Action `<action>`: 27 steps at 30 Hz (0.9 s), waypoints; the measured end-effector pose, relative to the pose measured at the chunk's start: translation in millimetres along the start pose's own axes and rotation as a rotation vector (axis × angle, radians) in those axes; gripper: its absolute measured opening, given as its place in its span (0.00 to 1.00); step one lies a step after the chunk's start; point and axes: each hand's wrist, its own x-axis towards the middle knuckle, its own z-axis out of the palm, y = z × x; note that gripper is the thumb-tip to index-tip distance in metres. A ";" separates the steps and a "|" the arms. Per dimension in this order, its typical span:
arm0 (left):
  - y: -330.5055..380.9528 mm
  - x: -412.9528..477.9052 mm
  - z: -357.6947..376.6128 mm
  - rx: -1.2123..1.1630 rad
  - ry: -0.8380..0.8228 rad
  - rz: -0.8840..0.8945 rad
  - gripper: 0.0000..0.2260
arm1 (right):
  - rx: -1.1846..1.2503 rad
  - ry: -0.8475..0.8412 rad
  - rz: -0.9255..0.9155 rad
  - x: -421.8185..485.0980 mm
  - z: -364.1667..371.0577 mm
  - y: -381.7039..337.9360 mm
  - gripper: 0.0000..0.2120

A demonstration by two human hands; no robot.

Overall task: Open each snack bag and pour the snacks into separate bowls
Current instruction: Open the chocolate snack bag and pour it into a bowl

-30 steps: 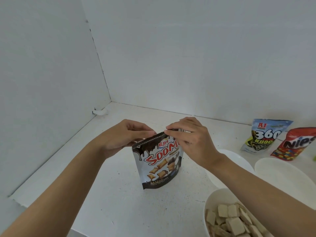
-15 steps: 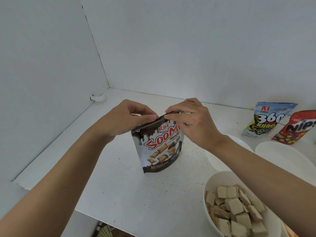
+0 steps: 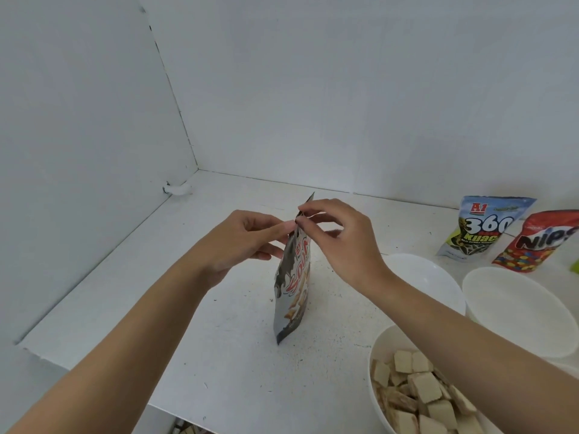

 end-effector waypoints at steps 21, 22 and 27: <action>12.9 -10.8 7.0 -0.036 0.034 -0.016 0.09 | 0.578 -0.182 0.585 -2.7 -18.1 -26.1 0.10; 13.7 -11.1 6.6 -0.038 0.032 -0.019 0.08 | 0.572 -0.183 0.583 -2.4 -18.0 -26.2 0.09; 15.3 -11.7 4.8 -0.052 0.017 -0.042 0.08 | 0.552 -0.189 0.579 -1.4 -17.6 -27.0 0.10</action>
